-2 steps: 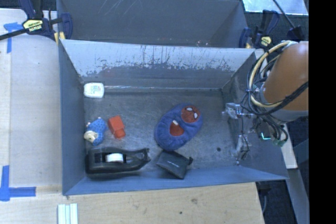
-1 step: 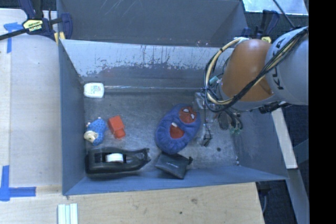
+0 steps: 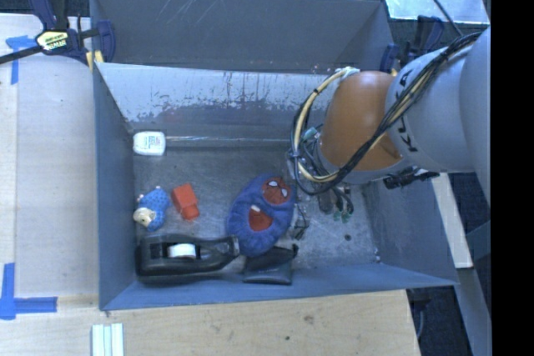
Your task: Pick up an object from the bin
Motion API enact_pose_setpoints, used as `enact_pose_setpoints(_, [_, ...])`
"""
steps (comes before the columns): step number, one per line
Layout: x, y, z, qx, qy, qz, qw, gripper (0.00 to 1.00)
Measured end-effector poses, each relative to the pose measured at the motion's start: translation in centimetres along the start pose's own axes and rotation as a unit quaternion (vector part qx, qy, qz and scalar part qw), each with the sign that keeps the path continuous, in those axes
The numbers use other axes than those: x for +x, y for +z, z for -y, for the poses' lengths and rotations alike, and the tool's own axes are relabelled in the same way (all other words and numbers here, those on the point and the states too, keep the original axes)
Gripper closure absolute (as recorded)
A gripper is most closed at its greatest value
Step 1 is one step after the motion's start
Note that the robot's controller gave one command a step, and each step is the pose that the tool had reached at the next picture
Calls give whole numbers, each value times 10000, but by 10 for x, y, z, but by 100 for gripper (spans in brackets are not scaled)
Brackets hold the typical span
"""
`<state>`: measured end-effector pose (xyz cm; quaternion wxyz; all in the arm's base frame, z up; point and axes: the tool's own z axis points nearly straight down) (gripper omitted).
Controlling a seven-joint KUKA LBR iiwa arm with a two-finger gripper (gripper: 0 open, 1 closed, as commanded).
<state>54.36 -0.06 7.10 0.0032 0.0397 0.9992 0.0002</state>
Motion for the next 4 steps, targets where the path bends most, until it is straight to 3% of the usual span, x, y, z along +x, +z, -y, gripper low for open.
enact_pose_setpoints(1, [20,-6,-38,38,-70,50,10000,0])
enact_pose_setpoints(2, [21,-7,-36,43,-67,23,10000,100])
enact_pose_setpoints(3, [-7,-125,-27,3,-433,30,9991,100])
enact_pose_setpoints(4, [-11,-182,-33,0,-2054,12,9787,100])
